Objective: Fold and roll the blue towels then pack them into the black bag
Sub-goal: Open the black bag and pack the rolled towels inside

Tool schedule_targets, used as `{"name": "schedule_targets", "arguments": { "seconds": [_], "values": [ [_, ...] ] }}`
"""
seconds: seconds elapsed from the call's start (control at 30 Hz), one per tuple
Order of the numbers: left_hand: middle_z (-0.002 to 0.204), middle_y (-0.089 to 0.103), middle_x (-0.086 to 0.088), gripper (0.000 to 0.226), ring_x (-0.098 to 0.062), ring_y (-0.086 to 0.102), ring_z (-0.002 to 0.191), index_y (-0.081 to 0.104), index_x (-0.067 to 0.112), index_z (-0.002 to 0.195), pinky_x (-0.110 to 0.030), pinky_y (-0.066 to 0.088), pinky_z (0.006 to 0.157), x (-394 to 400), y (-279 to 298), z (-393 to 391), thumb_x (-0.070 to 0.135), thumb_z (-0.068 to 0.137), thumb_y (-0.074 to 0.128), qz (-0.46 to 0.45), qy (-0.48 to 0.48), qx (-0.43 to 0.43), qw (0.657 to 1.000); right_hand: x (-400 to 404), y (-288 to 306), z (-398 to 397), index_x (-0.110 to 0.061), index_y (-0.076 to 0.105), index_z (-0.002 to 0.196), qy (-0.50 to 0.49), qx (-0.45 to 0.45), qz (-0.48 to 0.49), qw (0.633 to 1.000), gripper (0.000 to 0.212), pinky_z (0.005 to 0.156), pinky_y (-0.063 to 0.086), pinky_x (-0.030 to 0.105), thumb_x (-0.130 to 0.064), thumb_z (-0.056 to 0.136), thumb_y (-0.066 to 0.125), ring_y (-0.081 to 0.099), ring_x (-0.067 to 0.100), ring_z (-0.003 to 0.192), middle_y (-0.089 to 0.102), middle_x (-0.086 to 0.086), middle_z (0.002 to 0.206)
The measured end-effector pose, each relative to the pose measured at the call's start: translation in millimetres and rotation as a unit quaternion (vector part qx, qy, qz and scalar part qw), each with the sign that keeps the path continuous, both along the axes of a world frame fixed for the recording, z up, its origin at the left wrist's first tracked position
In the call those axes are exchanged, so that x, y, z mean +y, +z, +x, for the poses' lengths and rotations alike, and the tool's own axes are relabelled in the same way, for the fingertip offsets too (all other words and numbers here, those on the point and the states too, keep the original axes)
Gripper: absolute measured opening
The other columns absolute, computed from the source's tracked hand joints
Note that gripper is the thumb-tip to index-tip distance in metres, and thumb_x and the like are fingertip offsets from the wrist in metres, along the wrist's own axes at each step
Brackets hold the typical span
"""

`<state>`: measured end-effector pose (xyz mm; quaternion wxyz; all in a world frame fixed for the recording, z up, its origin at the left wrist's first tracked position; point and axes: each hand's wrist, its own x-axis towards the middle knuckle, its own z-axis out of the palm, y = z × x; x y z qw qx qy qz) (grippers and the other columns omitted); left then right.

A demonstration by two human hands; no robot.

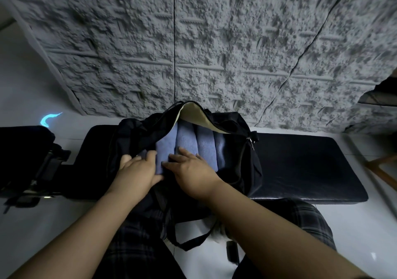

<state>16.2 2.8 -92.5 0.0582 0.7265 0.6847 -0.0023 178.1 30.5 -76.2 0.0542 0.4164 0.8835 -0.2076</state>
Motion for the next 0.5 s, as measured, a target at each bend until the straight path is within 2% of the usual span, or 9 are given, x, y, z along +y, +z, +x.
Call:
{"name": "schedule_targets", "arguments": {
  "seconds": [0.1, 0.13, 0.2, 0.23, 0.3, 0.33, 0.4, 0.43, 0.5],
  "values": [
    [0.066, 0.064, -0.003, 0.039, -0.026, 0.064, 0.066, 0.061, 0.012, 0.085, -0.034, 0.029, 0.067, -8.4, 3.5, -24.0, 0.044, 0.069, 0.076, 0.136, -0.044, -0.011, 0.99, 5.3, -3.7, 0.2, -0.025, 0.041, 0.142, 0.01, 0.008, -0.008, 1.0, 0.044, 0.112, 0.021, 0.054, -0.022, 0.099, 0.033, 0.013, 0.024, 0.144, 0.032, 0.002, 0.152],
    [0.057, 0.06, 0.001, 0.029, -0.025, 0.061, 0.058, 0.061, 0.016, 0.074, -0.033, 0.03, 0.064, -10.8, 8.8, -31.6, 0.044, 0.075, 0.069, 0.157, -0.055, -0.005, 0.986, 7.1, -4.7, -0.2, -0.022, 0.048, 0.138, 0.017, 0.027, -0.003, 0.999, 0.043, 0.109, 0.028, 0.053, -0.022, 0.097, 0.033, 0.022, 0.027, 0.14, 0.041, 0.004, 0.146],
    [0.048, 0.054, 0.003, 0.035, -0.023, 0.056, 0.051, 0.06, 0.021, 0.064, -0.031, 0.029, 0.061, -14.9, 19.2, -40.2, 0.043, 0.084, 0.042, 0.15, -0.051, 0.009, 0.987, 11.8, -3.5, -0.3, -0.017, 0.062, 0.122, 0.032, 0.066, 0.005, 0.997, 0.04, 0.094, 0.042, 0.048, -0.02, 0.092, 0.035, 0.043, 0.031, 0.117, 0.059, 0.009, 0.122],
    [0.047, 0.054, 0.003, 0.037, -0.023, 0.055, 0.05, 0.062, 0.021, 0.066, -0.03, 0.03, 0.06, -15.7, 24.9, -42.2, 0.041, 0.085, 0.036, 0.146, -0.044, 0.014, 0.988, 13.9, -0.5, 0.3, -0.014, 0.065, 0.115, 0.027, 0.08, 0.003, 0.996, 0.035, 0.088, 0.044, 0.046, -0.019, 0.093, 0.039, 0.047, 0.03, 0.106, 0.062, 0.011, 0.111],
    [0.049, 0.058, -0.003, 0.031, -0.025, 0.057, 0.051, 0.068, 0.011, 0.092, -0.033, 0.036, 0.062, -16.5, 32.7, -41.6, 0.033, 0.086, 0.048, 0.157, -0.01, 0.024, 0.987, 15.9, 5.1, 3.8, -0.011, 0.067, 0.107, 0.004, 0.103, 0.01, 0.995, 0.027, 0.083, 0.044, 0.044, -0.019, 0.093, 0.045, 0.053, 0.03, 0.096, 0.061, 0.013, 0.102],
    [0.053, 0.061, -0.007, 0.036, -0.026, 0.059, 0.056, 0.063, 0.004, 0.111, -0.037, 0.037, 0.066, -16.3, 36.2, -39.1, 0.027, 0.084, 0.058, 0.146, 0.027, 0.025, 0.989, 15.6, 6.9, 6.8, -0.011, 0.067, 0.105, -0.009, 0.116, 0.037, 0.992, 0.026, 0.082, 0.045, 0.043, -0.021, 0.093, 0.046, 0.055, 0.031, 0.095, 0.061, 0.013, 0.102],
    [0.067, 0.065, -0.012, 0.06, -0.028, 0.06, 0.07, 0.042, 0.003, 0.136, -0.038, 0.03, 0.074, -13.8, 42.1, -33.4, 0.02, 0.082, 0.063, 0.095, 0.1, 0.015, 0.99, 11.2, 10.3, 13.7, -0.013, 0.065, 0.105, -0.041, 0.096, 0.108, 0.989, 0.027, 0.079, 0.045, 0.04, -0.029, 0.094, 0.047, 0.055, 0.034, 0.096, 0.059, 0.011, 0.103],
    [0.075, 0.065, -0.012, 0.067, -0.029, 0.059, 0.075, 0.035, 0.005, 0.141, -0.038, 0.028, 0.075, -12.1, 43.3, -31.0, 0.019, 0.081, 0.062, 0.098, 0.121, 0.013, 0.988, 8.4, 12.9, 17.4, -0.015, 0.064, 0.105, -0.058, 0.072, 0.136, 0.986, 0.03, 0.075, 0.045, 0.038, -0.035, 0.095, 0.045, 0.055, 0.033, 0.096, 0.058, 0.01, 0.103],
    [0.085, 0.061, -0.013, 0.075, -0.031, 0.054, 0.081, 0.037, 0.007, 0.141, -0.04, 0.03, 0.075, -10.4, 45.3, -26.2, 0.012, 0.072, 0.067, 0.129, 0.137, 0.014, 0.982, 3.1, 20.0, 24.4, -0.015, 0.062, 0.096, -0.083, 0.056, 0.16, 0.982, 0.035, 0.064, 0.037, 0.035, -0.044, 0.095, 0.042, 0.059, 0.032, 0.089, 0.064, 0.009, 0.097]
  ]
}}
